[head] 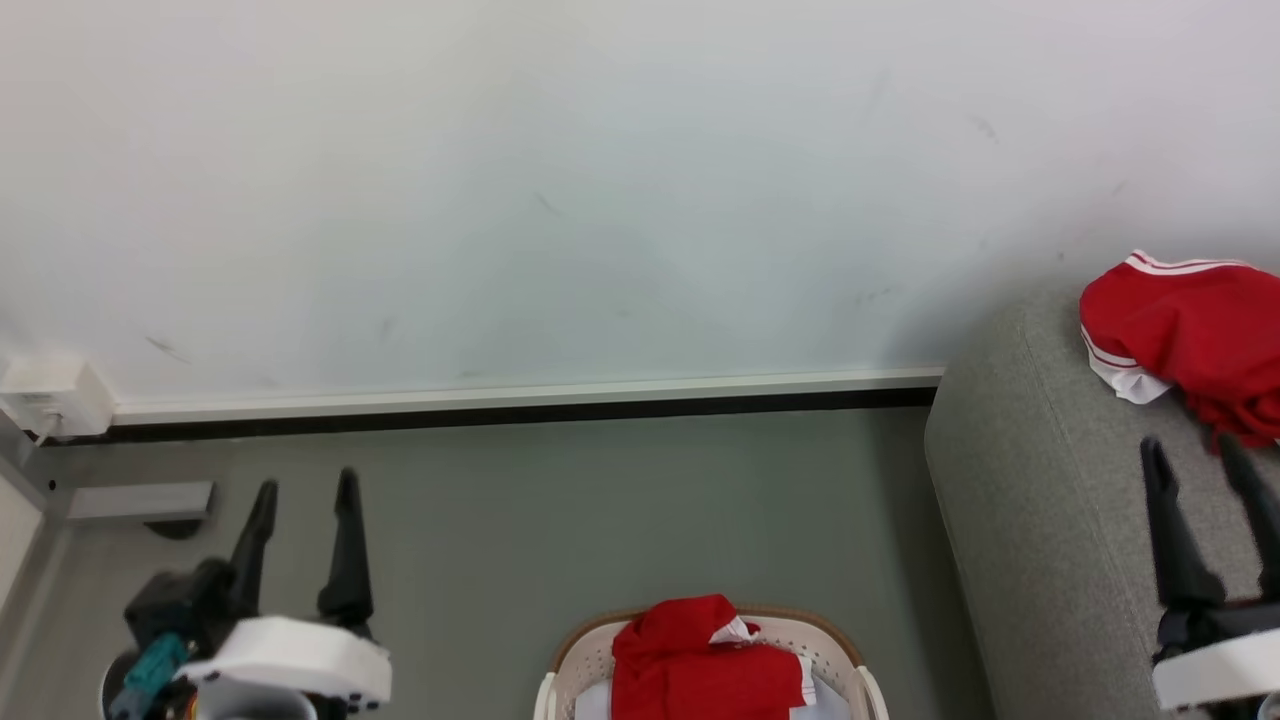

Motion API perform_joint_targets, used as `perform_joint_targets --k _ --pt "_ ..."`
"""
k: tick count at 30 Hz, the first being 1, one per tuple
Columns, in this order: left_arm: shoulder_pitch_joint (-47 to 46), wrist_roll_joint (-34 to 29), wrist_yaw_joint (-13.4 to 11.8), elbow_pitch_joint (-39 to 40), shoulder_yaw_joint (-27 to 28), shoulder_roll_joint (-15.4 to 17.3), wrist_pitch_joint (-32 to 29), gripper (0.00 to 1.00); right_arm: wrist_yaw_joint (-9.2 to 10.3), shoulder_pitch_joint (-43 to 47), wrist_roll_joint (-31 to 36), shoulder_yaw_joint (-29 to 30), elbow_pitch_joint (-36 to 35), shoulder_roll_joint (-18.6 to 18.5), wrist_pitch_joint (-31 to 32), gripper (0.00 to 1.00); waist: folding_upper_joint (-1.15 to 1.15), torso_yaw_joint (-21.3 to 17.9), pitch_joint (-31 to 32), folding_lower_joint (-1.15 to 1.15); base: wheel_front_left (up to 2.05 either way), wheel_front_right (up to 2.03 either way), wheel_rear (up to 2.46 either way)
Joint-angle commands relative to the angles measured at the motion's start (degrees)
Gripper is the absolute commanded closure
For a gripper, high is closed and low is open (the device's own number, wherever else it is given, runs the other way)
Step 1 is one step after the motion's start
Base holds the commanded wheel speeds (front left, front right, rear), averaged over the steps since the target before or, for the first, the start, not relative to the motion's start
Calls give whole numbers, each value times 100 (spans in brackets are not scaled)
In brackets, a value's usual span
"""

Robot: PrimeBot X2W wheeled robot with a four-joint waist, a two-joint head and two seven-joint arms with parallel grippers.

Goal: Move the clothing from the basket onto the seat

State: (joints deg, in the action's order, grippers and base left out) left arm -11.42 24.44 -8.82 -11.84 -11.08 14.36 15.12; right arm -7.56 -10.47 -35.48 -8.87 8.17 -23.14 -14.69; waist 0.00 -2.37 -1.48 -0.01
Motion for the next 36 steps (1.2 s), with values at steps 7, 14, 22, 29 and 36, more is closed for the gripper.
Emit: perform_joint_targets --k 7,14,22,29,36 --pt "759 -589 398 -64 756 -583 5 0 14 719 116 9 228 659 -42 0 0 116 130 1 0 0 0" --pt "896 -1048 786 -250 1133 -935 5 0 14 847 338 -125 299 900 -43 0 0 167 129 1 0 0 0" --pt "728 -1308 1065 -303 1396 -1092 5 0 14 654 570 -215 264 865 -44 0 0 133 74 1 0 0 0" --pt "685 -1403 1177 -329 1530 -1130 5 0 14 593 529 -258 317 881 -44 0 0 103 50 1 0 0 0" --pt "580 -1435 1232 -307 1520 -1140 5 0 14 452 524 -280 266 905 -44 0 0 36 -73 1 0 0 0"
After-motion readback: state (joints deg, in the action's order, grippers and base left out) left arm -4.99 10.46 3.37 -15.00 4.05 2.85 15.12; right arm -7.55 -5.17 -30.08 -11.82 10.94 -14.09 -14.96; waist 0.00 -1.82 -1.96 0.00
